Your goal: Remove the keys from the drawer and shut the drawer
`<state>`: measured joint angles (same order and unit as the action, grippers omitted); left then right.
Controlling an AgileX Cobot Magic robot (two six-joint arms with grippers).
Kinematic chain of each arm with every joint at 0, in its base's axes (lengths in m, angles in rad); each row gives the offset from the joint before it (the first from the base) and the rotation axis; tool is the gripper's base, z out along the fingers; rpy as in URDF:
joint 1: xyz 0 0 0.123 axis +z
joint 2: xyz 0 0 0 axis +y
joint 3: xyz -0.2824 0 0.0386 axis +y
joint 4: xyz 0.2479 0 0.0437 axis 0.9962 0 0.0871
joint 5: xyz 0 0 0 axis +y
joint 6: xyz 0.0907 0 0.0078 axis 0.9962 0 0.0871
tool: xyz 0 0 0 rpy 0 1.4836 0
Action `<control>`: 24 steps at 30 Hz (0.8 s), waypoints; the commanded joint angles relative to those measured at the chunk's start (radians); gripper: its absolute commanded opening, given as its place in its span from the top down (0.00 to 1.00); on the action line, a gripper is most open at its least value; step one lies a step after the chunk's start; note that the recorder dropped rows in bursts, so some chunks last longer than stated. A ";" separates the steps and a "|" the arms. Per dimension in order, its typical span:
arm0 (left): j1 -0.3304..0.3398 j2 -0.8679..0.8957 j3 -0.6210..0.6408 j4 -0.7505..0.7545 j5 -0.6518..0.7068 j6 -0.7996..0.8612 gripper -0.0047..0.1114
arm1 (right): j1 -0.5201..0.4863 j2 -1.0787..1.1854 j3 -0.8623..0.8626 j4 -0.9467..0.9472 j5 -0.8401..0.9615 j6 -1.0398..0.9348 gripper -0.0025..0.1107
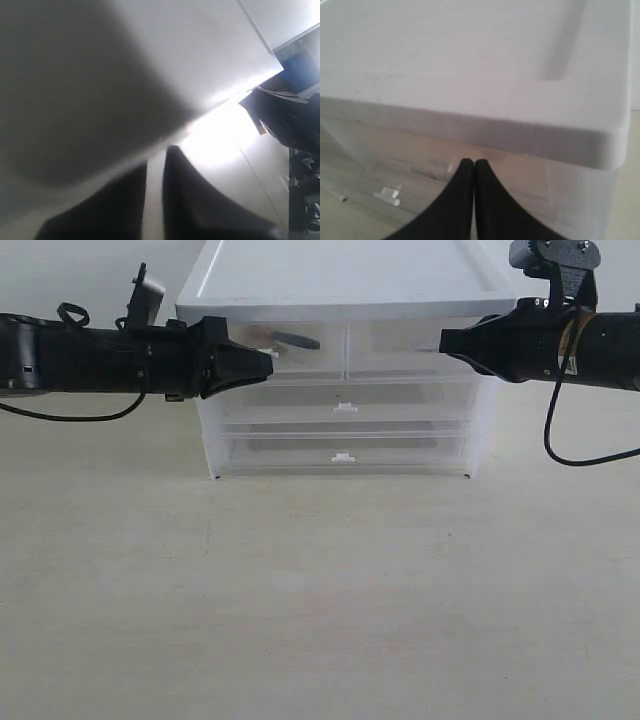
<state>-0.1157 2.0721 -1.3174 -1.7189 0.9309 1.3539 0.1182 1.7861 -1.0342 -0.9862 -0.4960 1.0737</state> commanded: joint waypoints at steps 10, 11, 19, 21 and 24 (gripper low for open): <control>0.005 -0.101 0.068 -0.026 0.027 0.033 0.92 | -0.007 0.000 -0.015 0.065 0.007 -0.013 0.98; 0.005 -0.101 0.068 -0.026 0.027 0.031 0.92 | -0.007 0.000 -0.015 0.065 0.007 -0.013 0.98; 0.001 -0.097 0.070 0.060 -0.085 0.033 0.71 | -0.007 0.000 -0.015 0.065 0.007 -0.012 0.98; 0.014 -0.097 0.070 0.060 -0.087 -0.013 0.60 | -0.007 0.000 -0.015 0.065 0.007 -0.012 0.98; 0.015 -0.097 0.070 0.070 -0.099 -0.005 0.53 | -0.007 0.000 -0.015 0.065 0.007 -0.012 0.98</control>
<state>-0.1053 1.9766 -1.2523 -1.6602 0.8471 1.3628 0.1182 1.7861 -1.0342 -0.9862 -0.4960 1.0737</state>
